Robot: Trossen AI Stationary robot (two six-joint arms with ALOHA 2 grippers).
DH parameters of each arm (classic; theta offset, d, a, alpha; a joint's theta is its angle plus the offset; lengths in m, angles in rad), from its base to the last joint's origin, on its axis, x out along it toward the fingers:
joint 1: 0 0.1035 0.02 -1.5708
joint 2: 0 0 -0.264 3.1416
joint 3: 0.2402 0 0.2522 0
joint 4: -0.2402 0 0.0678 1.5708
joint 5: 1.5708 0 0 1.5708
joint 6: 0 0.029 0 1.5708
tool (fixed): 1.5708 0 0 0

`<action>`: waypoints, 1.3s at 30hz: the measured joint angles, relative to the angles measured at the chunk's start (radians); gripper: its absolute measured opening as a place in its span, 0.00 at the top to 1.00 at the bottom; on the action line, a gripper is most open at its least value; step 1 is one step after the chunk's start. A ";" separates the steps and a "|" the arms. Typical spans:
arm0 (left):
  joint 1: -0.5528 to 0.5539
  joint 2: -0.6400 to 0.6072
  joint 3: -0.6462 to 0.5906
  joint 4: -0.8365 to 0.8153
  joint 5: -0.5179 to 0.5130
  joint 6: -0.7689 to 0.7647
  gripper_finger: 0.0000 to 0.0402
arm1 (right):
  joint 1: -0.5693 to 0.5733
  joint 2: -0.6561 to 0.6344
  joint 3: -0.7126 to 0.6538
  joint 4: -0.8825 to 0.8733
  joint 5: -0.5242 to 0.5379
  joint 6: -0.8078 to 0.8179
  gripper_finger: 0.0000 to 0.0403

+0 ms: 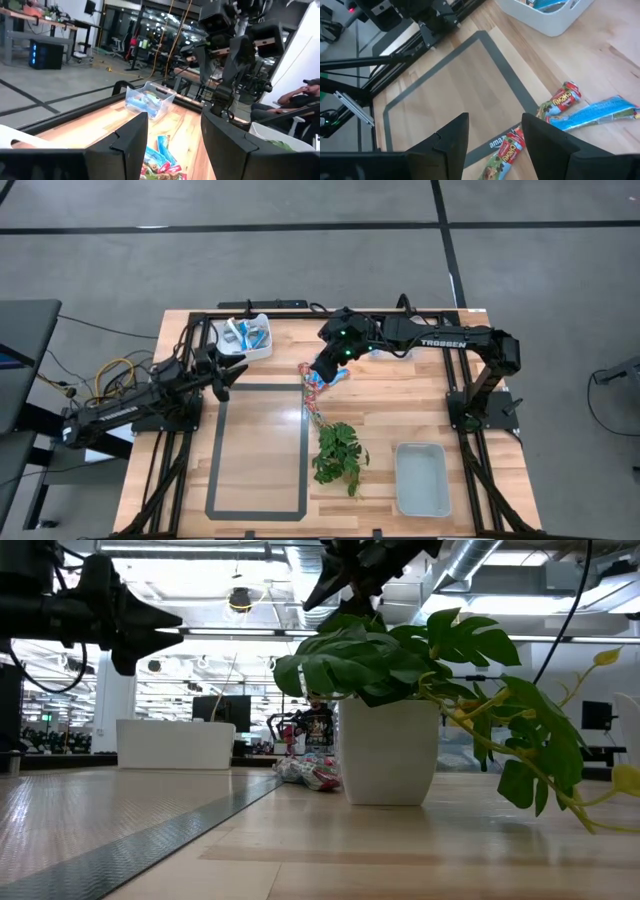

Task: Pick and place Granola Bars by type
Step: Put the red granola bar into the gray bin

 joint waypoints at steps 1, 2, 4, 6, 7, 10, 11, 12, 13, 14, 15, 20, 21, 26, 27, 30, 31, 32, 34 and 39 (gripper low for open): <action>0.000 -0.003 -0.006 0.005 0.000 -0.001 0.56 | 0.000 0.000 0.000 -0.006 0.000 0.000 0.56; 0.000 -0.007 -0.008 0.005 0.000 -0.007 0.56 | 0.000 0.000 0.000 -0.009 0.000 0.000 0.56; 0.000 -0.010 -0.008 -0.012 0.004 -0.010 0.56 | 0.000 0.000 0.000 -0.011 -0.002 0.000 0.57; -0.002 -0.009 -0.008 -0.011 0.015 -0.008 0.56 | 0.000 0.000 0.000 -0.015 -0.002 0.000 0.57; -0.004 -0.009 -0.008 -0.009 0.022 -0.004 0.56 | 0.000 0.000 0.000 -0.020 -0.002 0.000 0.57; -0.008 -0.010 -0.008 -0.034 0.042 0.000 0.56 | 0.000 0.000 0.001 -0.039 -0.002 -0.001 0.57; -0.011 -0.010 -0.009 -0.062 0.052 0.000 0.56 | 0.000 0.000 0.001 -0.045 -0.002 -0.001 0.57; -0.014 -0.009 -0.009 -0.089 0.061 -0.001 0.56 | 0.000 0.000 0.001 -0.052 -0.002 -0.001 0.57; -0.018 -0.009 -0.009 -0.112 0.071 -0.001 0.56 | 0.000 0.000 0.001 -0.062 -0.002 -0.001 0.57; -0.024 -0.008 -0.009 -0.121 0.075 -0.004 0.56 | 0.000 0.000 0.001 -0.070 -0.002 -0.004 0.57; -0.031 -0.008 -0.009 -0.119 0.076 -0.006 0.56 | 0.000 0.000 0.001 -0.078 -0.002 -0.014 0.57; -0.060 -0.009 -0.009 -0.132 0.016 -0.005 0.56 | 0.000 0.000 0.001 -0.093 -0.002 -0.062 0.58; -0.062 -0.006 -0.009 -0.132 0.004 -0.006 0.56 | 0.000 0.000 0.001 -0.093 -0.002 -0.082 0.58; -0.064 -0.004 -0.010 -0.137 -0.013 -0.027 0.56 | 0.009 0.003 0.001 -0.111 -0.001 -0.270 0.58; -0.064 -0.004 -0.010 -0.137 -0.013 -0.032 0.56 | 0.013 0.006 0.001 -0.122 0.000 -0.311 0.58; -0.064 -0.004 -0.010 -0.137 -0.013 -0.031 0.56 | 0.014 0.038 0.001 -0.161 0.006 -0.441 0.58; -0.064 -0.004 -0.010 -0.137 -0.013 -0.025 0.56 | 0.014 0.051 0.001 -0.181 0.006 -0.477 0.58; -0.064 -0.004 -0.010 -0.136 -0.014 -0.018 0.56 | 0.014 0.067 0.001 -0.190 0.006 -0.513 0.58; -0.064 -0.004 -0.010 -0.137 -0.014 -0.009 0.56 | 0.013 0.097 0.001 -0.220 0.006 -0.580 0.58; -0.064 -0.004 -0.010 -0.137 -0.015 -0.011 0.56 | 0.013 0.185 -0.001 -0.282 0.018 -0.713 0.59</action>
